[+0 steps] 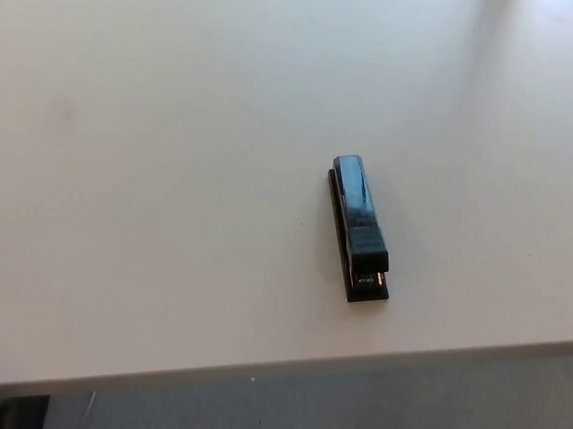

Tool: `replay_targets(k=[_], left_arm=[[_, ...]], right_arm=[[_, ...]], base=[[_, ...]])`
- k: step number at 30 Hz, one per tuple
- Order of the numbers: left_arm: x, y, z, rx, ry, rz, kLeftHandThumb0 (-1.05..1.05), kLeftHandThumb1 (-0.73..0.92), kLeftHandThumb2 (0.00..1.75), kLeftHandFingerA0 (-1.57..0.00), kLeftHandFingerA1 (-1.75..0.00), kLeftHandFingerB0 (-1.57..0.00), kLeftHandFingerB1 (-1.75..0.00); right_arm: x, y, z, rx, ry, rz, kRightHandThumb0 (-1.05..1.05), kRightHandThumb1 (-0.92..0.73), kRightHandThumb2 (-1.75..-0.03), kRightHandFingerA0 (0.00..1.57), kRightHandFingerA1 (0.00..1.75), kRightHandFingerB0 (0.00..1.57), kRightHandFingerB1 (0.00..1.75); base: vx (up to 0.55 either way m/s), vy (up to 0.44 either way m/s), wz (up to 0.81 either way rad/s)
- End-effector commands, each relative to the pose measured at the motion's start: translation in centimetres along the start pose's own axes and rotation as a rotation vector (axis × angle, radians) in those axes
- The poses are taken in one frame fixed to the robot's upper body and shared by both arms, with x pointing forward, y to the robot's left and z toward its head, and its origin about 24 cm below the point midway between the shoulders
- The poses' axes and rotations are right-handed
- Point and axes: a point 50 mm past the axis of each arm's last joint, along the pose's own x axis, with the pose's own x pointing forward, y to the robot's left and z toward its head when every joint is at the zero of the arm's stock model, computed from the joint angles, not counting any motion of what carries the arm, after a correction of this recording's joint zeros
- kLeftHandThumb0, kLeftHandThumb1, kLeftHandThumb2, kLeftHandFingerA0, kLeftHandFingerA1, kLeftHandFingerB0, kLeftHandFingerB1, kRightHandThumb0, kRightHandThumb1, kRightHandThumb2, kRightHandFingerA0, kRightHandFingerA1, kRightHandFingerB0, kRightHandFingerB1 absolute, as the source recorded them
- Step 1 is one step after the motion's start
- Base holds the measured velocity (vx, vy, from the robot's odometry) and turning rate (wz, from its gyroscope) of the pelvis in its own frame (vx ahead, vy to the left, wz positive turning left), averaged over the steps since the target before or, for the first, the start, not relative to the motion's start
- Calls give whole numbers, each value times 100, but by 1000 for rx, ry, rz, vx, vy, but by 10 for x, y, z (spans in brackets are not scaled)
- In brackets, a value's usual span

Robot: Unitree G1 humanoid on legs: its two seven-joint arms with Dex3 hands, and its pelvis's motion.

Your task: The robot uses its right hand to press on the stapler that is in the middle of the desk

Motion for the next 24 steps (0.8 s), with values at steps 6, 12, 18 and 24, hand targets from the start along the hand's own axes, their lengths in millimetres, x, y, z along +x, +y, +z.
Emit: replay_targets(k=[6, 12, 18, 24], left_arm=[[3, 7, 10, 37, -20, 2, -60, 88, 67, -25, -32, -26, -32], [1, 5, 6, 41, -17, -6, -58, 91, 67, -25, -33, -26, -32], [3, 7, 9, 68, -12, -1, -57, 92, 69, -22, -32, -24, -32], [3, 5, 9, 51, -4, -6, -56, 90, 69, -21, -32, -22, -31]], right_arm=[[5, 46, 26, 0, 109, 302, -64, -74, -68, 9, 34, 9, 20], [6, 75, 33, 113, -9, 298, -76, -62, -103, 1, 40, 1, 28], [4, 79, 23, 47, -49, 284, -78, -66, -106, 2, 44, 0, 22], [3, 80, 24, -39, -133, 262, -79, -65, -99, 17, 48, 7, 35]], base=[[0, 0, 0], [0, 0, 0], [0, 0, 0], [0, 0, 0]])
